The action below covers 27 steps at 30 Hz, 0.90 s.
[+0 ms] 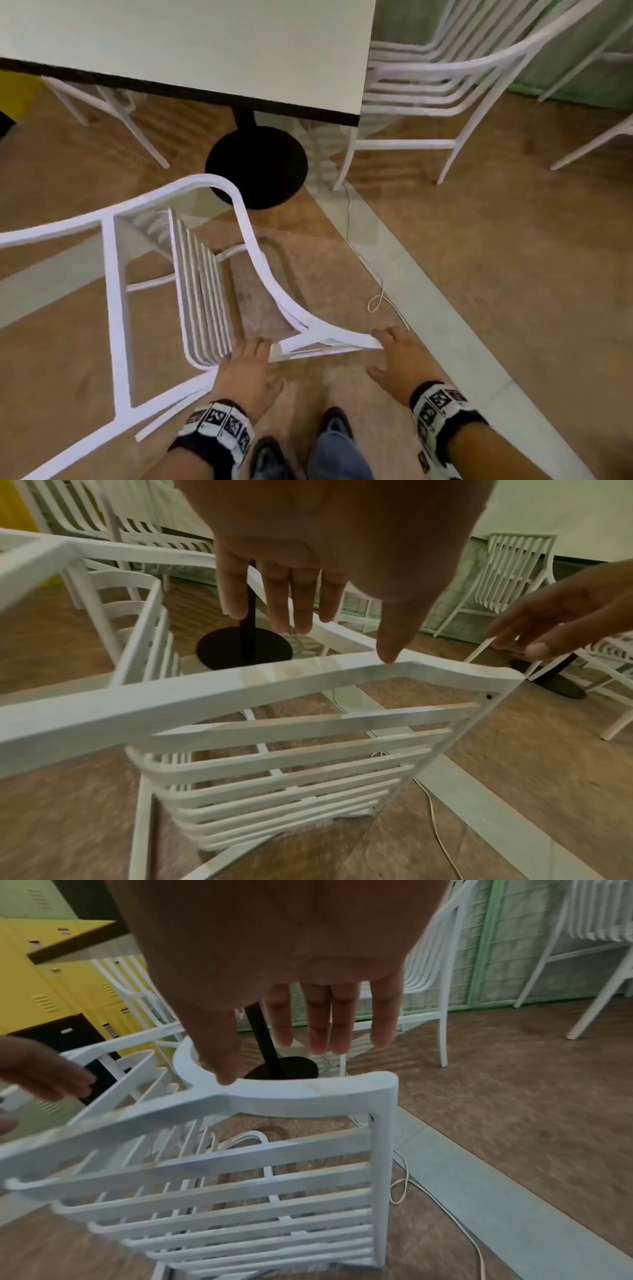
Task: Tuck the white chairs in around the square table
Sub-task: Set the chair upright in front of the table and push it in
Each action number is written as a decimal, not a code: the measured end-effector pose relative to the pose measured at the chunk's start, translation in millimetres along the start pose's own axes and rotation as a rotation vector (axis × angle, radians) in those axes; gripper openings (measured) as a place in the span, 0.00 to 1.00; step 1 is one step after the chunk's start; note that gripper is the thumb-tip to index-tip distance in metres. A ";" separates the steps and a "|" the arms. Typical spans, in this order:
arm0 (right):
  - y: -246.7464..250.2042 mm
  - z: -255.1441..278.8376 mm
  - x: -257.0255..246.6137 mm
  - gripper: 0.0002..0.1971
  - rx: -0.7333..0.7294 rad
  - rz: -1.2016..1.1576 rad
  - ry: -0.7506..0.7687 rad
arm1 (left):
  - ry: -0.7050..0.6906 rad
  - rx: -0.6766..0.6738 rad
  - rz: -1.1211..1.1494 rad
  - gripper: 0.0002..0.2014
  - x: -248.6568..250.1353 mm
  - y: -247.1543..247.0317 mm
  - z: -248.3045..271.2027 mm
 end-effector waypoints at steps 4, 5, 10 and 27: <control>-17.2 -45.9 10.9 0.32 -0.068 0.074 0.068 | 0.007 0.025 -0.007 0.35 18.9 -6.2 -50.6; -22.3 -54.5 11.9 0.31 -0.092 0.104 0.083 | 0.004 0.001 -0.003 0.33 24.7 -11.5 -60.0; -38.1 -83.2 13.5 0.20 -0.174 0.150 0.129 | 0.004 -0.019 -0.103 0.25 32.9 -26.4 -90.9; 47.0 -5.5 -56.9 0.11 -0.087 0.429 0.174 | -0.010 0.136 -0.135 0.21 16.0 45.9 -21.5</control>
Point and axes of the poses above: each hand's wrist, its own z-axis away from the middle knuckle, its own y-axis out of the back of the hand, x = y × z, the point moved 8 cm from there along -z, towards the middle knuckle, and after that the axes turned 6 degrees about -z, right-handed, at the moved point
